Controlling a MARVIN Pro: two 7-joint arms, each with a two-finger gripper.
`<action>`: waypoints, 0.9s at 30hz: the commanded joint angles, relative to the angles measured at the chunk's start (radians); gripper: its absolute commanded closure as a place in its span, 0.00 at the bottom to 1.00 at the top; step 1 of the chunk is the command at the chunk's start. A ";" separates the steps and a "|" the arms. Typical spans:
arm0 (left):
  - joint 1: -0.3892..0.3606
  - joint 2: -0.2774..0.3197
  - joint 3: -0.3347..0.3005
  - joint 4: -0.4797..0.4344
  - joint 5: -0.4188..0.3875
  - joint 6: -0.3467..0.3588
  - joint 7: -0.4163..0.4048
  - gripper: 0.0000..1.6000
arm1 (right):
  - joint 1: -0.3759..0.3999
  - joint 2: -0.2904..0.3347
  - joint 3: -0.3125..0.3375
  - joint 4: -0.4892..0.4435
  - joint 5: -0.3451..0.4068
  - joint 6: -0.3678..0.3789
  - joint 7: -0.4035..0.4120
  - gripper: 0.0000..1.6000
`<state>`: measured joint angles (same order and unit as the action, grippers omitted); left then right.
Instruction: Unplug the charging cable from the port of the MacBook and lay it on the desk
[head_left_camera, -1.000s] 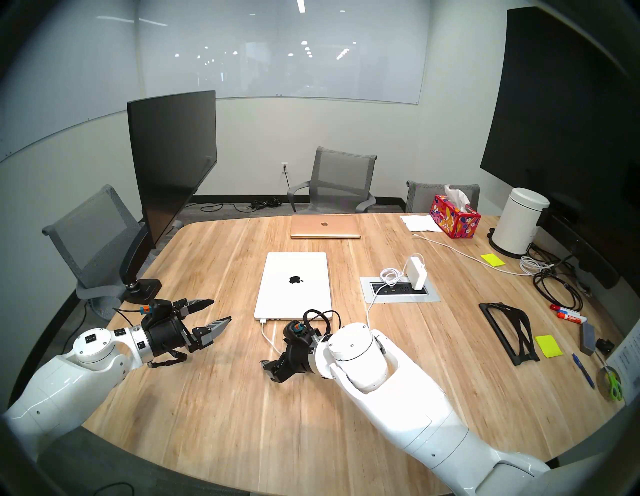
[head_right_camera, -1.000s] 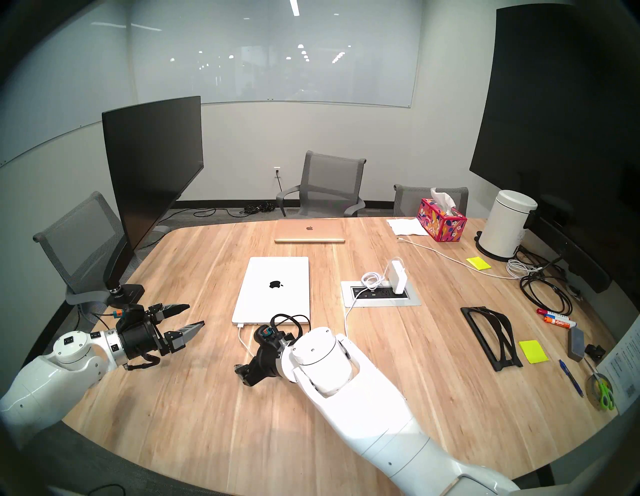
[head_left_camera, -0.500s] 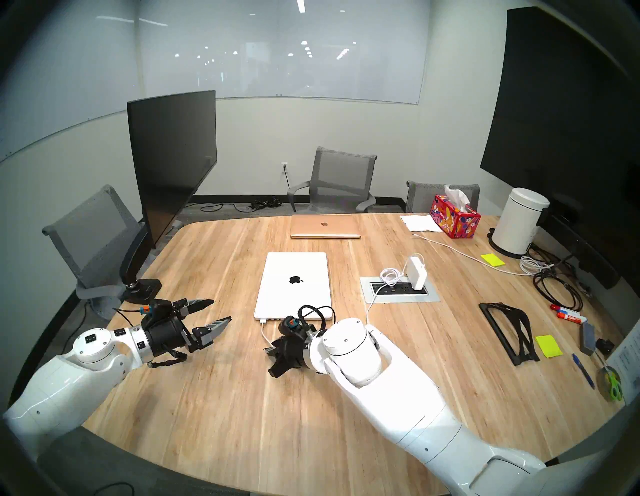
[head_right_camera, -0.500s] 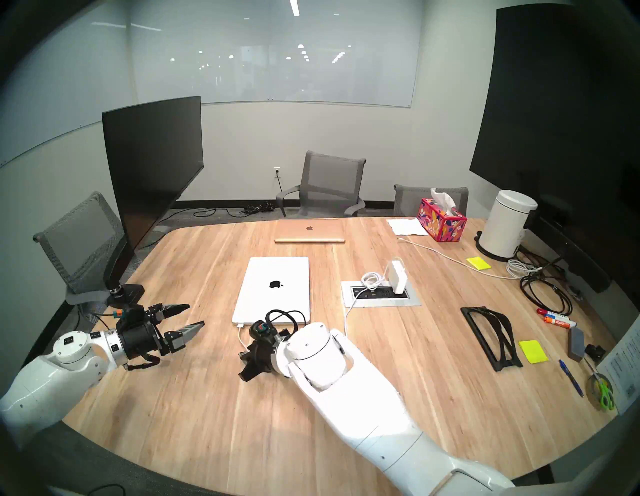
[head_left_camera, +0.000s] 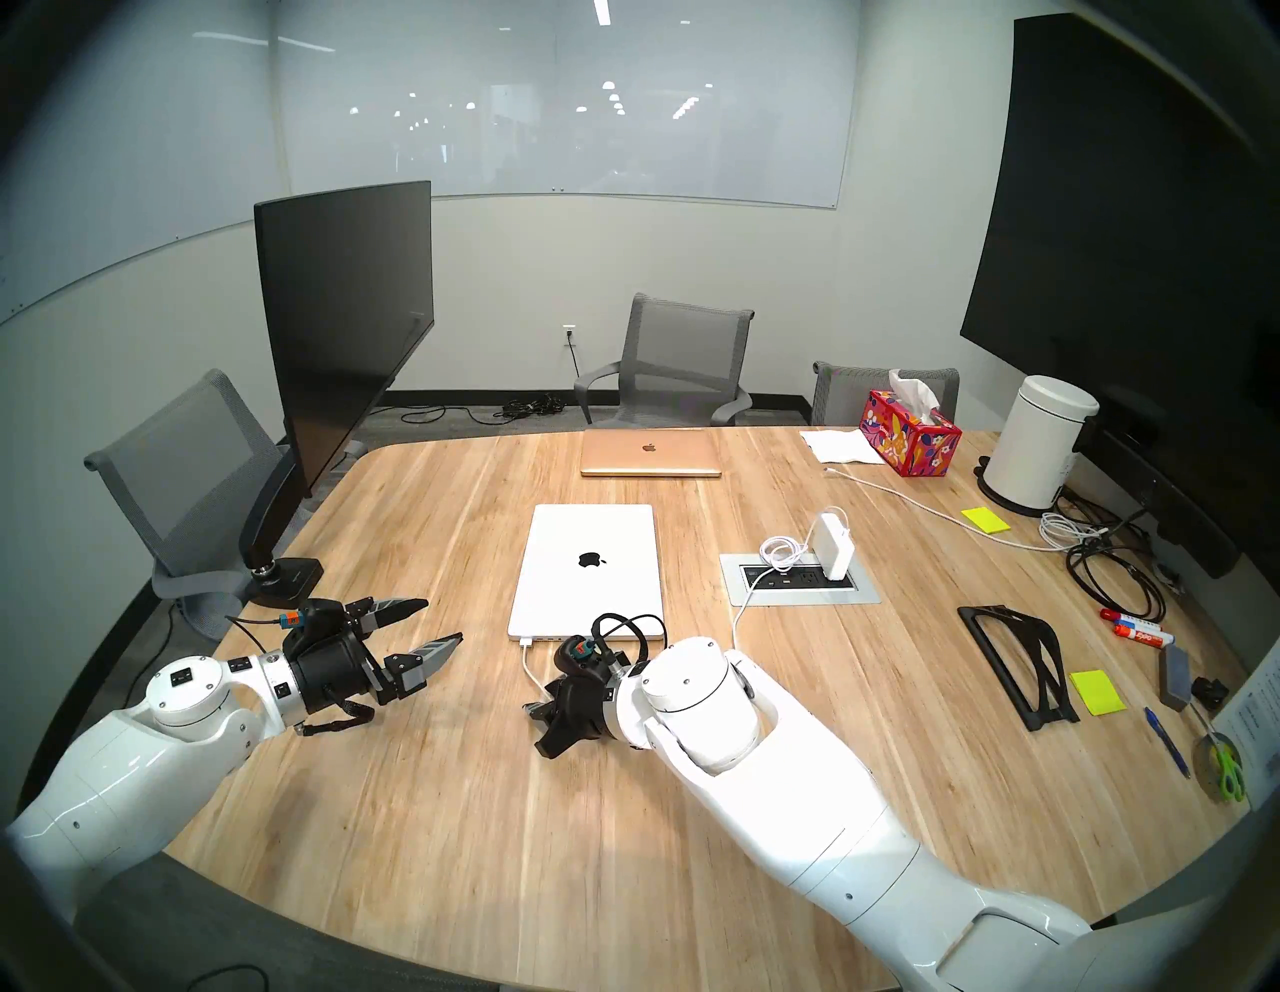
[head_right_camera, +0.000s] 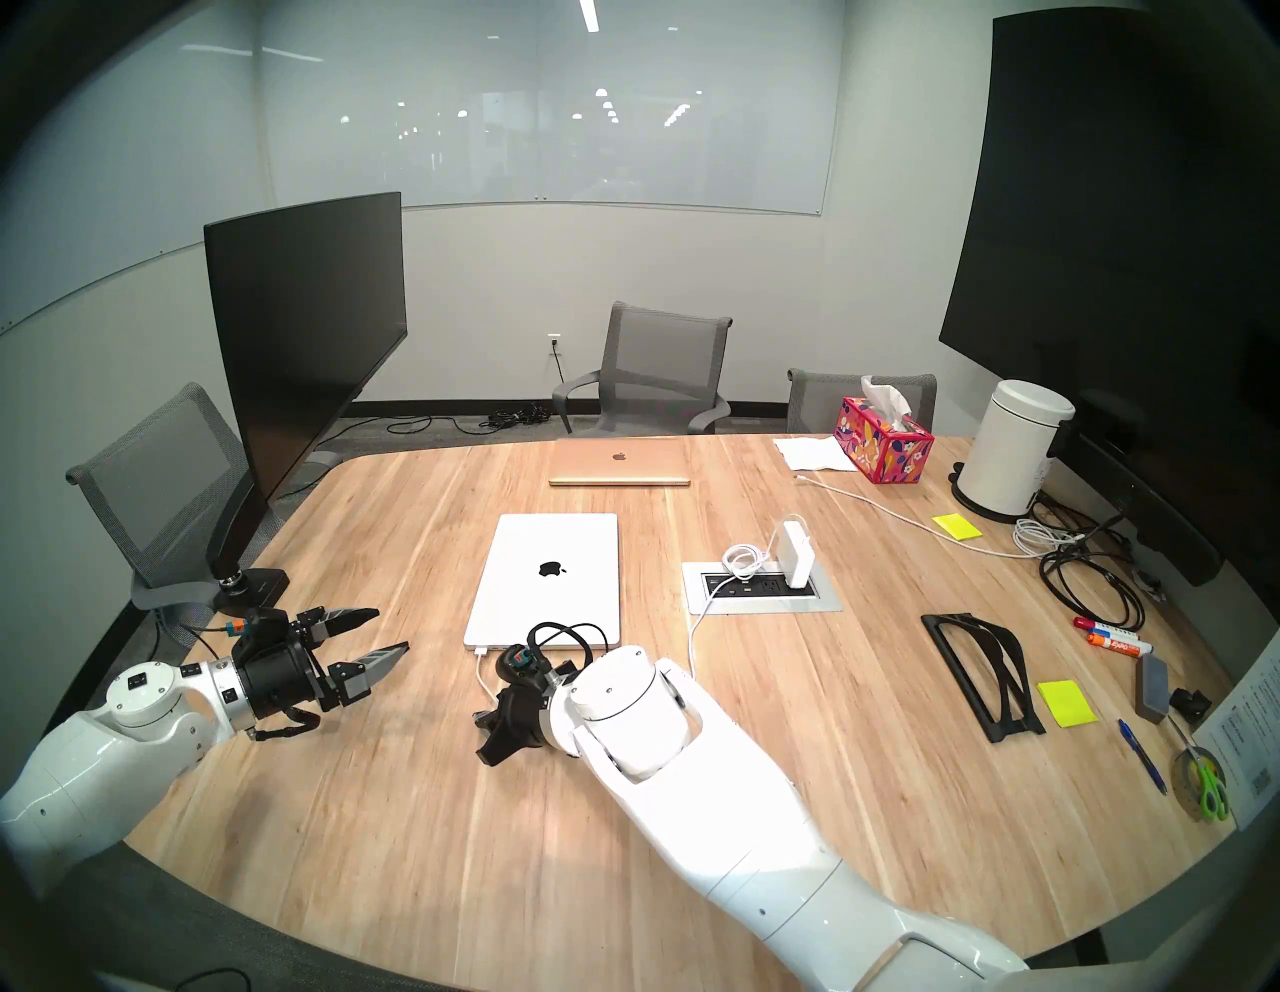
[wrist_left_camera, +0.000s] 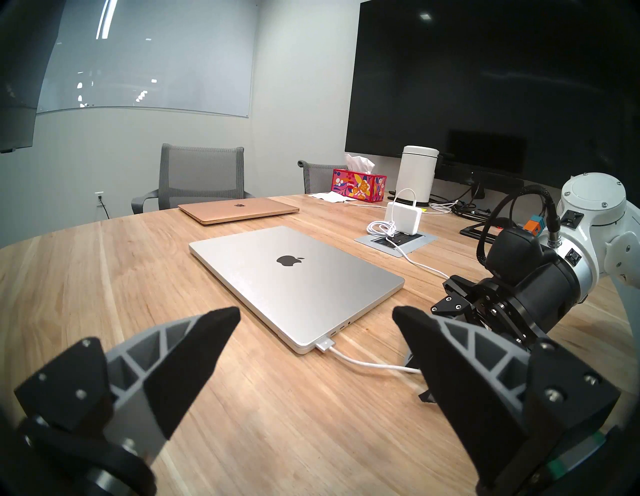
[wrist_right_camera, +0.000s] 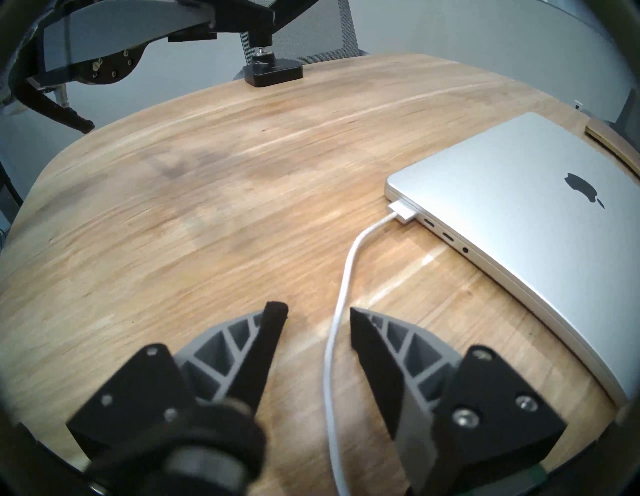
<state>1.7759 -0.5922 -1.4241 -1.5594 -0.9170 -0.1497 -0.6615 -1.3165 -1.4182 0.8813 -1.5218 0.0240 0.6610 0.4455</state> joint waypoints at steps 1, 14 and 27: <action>-0.002 0.001 -0.008 -0.008 -0.003 -0.005 0.003 0.00 | 0.010 -0.013 0.006 -0.009 0.000 0.002 -0.009 0.60; -0.003 0.001 -0.008 -0.008 -0.003 -0.005 0.003 0.00 | -0.009 -0.004 0.025 -0.034 0.012 0.002 -0.021 1.00; -0.003 0.001 -0.008 -0.007 -0.003 -0.005 0.002 0.00 | -0.043 0.042 0.061 -0.142 0.044 -0.034 0.019 1.00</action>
<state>1.7759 -0.5919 -1.4237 -1.5594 -0.9175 -0.1497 -0.6613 -1.3498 -1.3915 0.9323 -1.5934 0.0498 0.6501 0.4412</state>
